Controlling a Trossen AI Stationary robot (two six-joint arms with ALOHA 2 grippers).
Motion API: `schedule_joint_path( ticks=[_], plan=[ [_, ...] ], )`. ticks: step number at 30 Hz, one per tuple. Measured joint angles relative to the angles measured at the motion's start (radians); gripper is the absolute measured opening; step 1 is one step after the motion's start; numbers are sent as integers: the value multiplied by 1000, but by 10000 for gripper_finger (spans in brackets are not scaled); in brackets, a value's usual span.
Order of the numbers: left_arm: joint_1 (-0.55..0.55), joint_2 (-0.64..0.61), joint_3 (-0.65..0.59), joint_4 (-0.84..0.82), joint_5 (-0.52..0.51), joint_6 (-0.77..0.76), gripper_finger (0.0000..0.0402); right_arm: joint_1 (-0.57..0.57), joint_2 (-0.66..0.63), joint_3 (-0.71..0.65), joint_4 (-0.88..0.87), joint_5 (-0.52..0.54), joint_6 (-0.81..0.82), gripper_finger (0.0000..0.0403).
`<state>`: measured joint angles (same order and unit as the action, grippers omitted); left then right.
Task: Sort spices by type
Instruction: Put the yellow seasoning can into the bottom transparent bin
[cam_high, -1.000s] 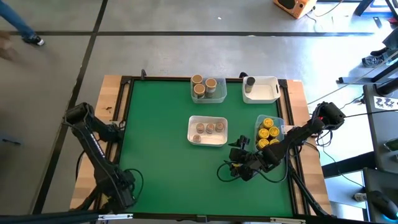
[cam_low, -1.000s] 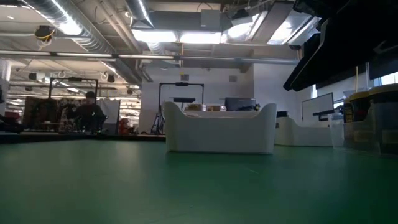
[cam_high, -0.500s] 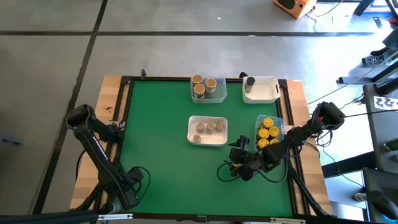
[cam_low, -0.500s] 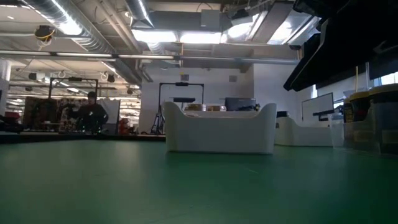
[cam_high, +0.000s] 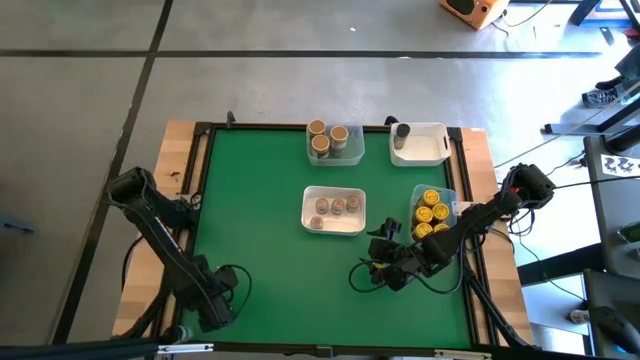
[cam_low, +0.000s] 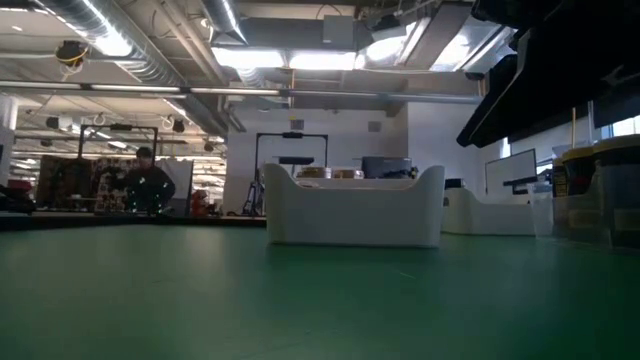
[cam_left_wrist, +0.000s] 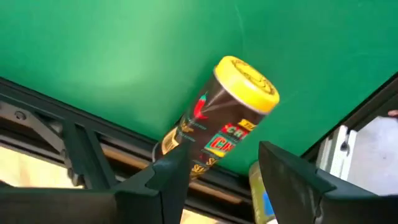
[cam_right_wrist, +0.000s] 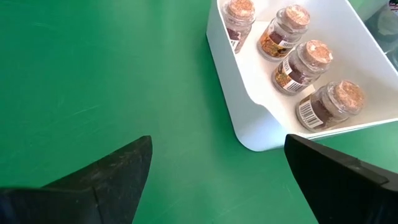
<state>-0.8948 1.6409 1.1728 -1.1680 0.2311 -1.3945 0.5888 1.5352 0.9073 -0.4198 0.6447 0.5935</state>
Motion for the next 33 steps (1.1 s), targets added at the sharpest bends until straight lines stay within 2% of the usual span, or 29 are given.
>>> schedule_joint_path(
  ticks=[4,7,13,17,23,33],
  plan=[
    [-14,-1,1,-3,-39,24,185,0,0,0,0,-2,0,364],
    [-13,-2,2,-18,-65,-21,195,0,0,0,0,-2,0,364],
    [-6,-2,2,-37,-73,-46,259,0,0,0,0,-10,0,364],
    [-28,3,3,24,-83,20,288,0,0,0,0,-10,0,364],
    [-74,15,4,119,-89,69,292,0,0,0,0,-10,0,364],
    [-140,88,5,155,-85,114,292,0,0,0,3,-10,3,364]
  ],
)
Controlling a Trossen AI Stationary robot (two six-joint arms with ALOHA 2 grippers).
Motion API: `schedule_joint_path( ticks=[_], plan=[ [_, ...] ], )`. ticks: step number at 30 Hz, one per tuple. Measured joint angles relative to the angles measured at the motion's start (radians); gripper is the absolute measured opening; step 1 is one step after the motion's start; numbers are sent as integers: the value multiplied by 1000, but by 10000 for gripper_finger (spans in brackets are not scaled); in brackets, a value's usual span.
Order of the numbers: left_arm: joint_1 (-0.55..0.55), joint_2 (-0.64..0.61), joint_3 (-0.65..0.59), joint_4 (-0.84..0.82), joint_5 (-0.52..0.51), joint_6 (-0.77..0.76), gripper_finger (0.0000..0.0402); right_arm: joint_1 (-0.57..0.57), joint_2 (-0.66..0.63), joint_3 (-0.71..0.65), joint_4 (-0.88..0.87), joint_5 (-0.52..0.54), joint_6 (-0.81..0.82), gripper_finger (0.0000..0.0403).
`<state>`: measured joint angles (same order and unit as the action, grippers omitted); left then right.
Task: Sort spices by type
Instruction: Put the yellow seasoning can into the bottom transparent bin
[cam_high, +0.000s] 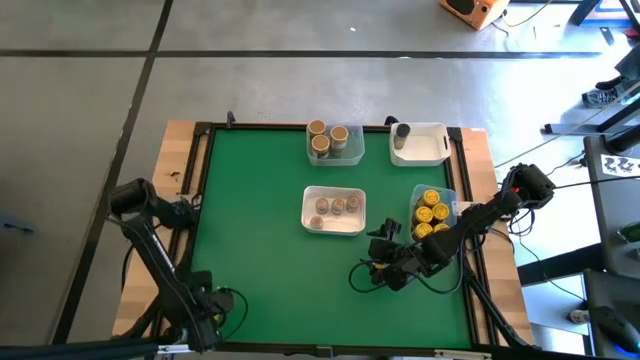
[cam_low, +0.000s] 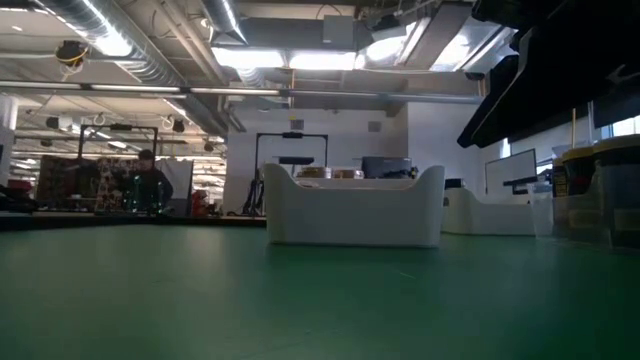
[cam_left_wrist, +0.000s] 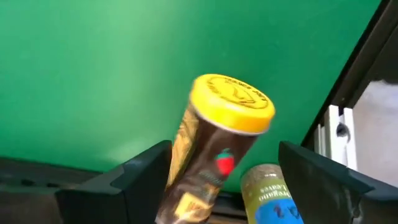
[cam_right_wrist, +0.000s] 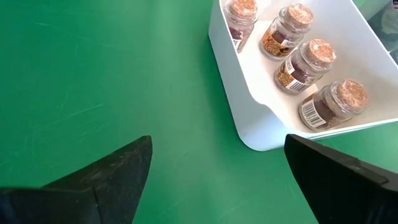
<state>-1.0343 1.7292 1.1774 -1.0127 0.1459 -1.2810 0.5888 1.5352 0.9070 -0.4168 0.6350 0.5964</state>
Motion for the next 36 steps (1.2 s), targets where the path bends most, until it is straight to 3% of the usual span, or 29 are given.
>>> schedule_joint_path(
  ticks=[11,22,29,33,36],
  plan=[
    [1,119,0,39,2,102,289,0,0,0,1,0,0,364],
    [12,145,0,26,2,134,202,0,0,0,0,0,0,364],
    [75,144,0,2,-6,112,200,0,0,0,17,1,-2,364],
    [123,130,4,-1,-70,132,208,0,0,0,16,1,-3,364],
    [155,99,18,1,-174,161,210,0,0,0,17,1,-3,364]
  ],
)
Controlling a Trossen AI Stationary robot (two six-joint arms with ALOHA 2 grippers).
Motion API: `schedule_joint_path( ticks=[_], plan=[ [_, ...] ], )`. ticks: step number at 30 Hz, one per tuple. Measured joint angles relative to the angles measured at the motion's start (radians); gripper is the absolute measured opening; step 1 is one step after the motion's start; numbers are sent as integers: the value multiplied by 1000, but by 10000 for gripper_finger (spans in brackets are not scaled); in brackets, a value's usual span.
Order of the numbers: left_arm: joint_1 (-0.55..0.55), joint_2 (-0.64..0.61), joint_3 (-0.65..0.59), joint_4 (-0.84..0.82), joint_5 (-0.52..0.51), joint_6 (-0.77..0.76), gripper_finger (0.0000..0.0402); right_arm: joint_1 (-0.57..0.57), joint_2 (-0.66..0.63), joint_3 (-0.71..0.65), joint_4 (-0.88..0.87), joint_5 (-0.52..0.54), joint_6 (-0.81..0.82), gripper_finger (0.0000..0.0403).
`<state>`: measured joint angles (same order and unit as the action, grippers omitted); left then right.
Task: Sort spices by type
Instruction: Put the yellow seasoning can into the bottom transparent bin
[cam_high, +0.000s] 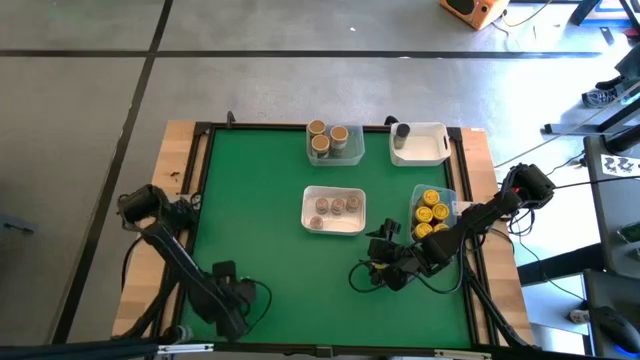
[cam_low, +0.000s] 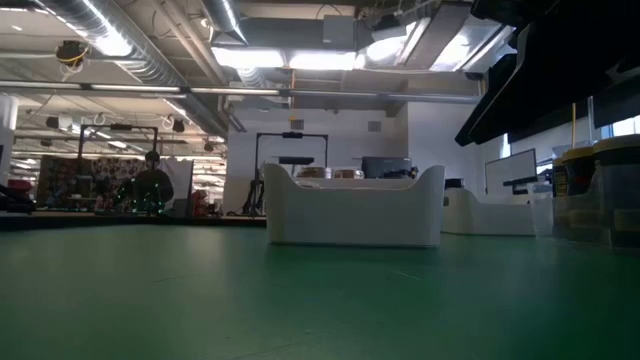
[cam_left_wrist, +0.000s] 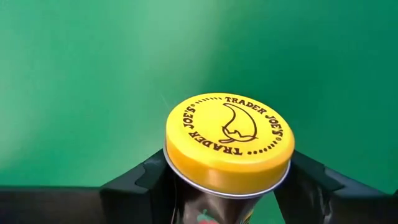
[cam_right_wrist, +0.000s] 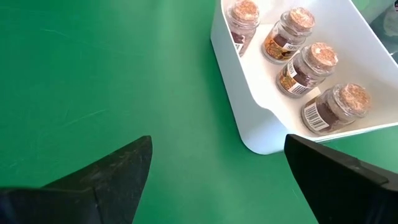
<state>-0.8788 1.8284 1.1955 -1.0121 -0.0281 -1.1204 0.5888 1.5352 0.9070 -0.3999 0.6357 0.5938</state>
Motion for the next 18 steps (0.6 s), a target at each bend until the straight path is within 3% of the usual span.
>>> schedule_joint_path(
  ticks=[7,18],
  plan=[
    [85,-94,12,38,-312,28,205,0,0,0,14,-41,0,364],
    [173,-68,5,357,-582,260,207,0,5,0,51,26,3,364]
  ],
)
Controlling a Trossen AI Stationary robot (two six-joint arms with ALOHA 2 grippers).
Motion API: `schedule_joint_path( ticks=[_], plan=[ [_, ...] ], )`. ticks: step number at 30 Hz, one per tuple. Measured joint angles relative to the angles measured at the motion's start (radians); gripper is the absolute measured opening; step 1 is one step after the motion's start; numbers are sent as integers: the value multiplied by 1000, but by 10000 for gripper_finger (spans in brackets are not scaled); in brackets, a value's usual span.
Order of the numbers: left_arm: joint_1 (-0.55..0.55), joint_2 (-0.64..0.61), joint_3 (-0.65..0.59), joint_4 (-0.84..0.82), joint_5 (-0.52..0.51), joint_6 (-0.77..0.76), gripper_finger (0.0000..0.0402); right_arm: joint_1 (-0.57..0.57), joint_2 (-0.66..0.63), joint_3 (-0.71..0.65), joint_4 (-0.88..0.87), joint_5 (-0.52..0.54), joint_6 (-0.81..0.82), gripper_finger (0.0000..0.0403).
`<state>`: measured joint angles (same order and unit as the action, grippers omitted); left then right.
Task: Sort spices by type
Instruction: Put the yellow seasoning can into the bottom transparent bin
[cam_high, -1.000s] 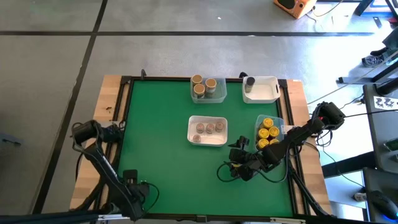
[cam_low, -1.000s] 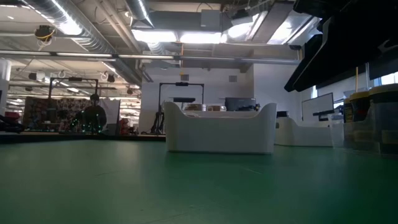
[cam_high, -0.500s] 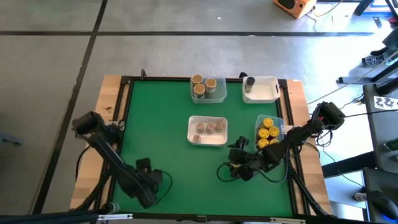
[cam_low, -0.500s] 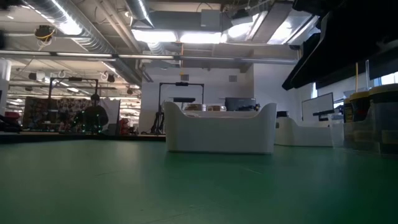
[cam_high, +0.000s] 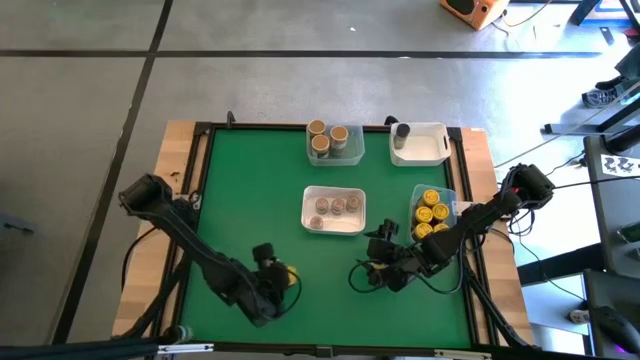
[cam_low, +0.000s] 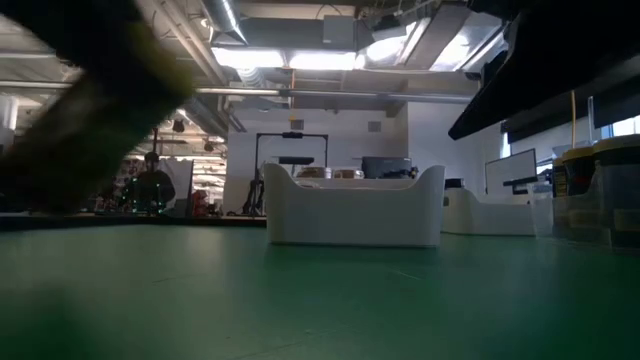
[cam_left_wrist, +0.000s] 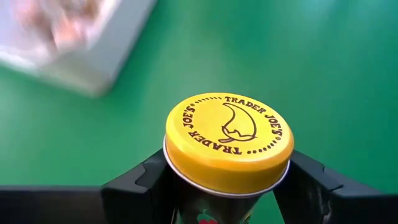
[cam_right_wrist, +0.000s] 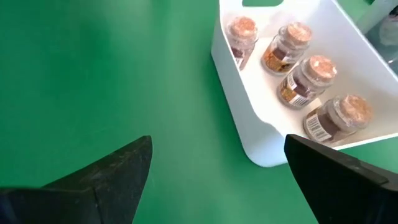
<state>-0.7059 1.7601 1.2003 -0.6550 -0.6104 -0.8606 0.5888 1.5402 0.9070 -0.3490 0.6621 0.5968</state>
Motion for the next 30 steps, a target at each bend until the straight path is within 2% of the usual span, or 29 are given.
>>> schedule_joint_path(
  ticks=[3,6,16,19,26,30],
  plan=[
    [25,24,0,116,-104,109,209,0,1,0,15,28,0,364],
    [62,64,0,236,-149,250,210,0,1,0,30,47,-4,364],
    [179,188,-6,573,-126,474,206,0,55,0,75,91,-21,364],
    [191,215,-48,745,-64,517,205,0,67,0,74,96,-21,364],
    [212,226,-214,1165,-34,537,210,0,67,0,79,105,-20,364],
    [209,227,-243,1219,-30,519,226,0,67,0,99,102,-23,364]
  ],
)
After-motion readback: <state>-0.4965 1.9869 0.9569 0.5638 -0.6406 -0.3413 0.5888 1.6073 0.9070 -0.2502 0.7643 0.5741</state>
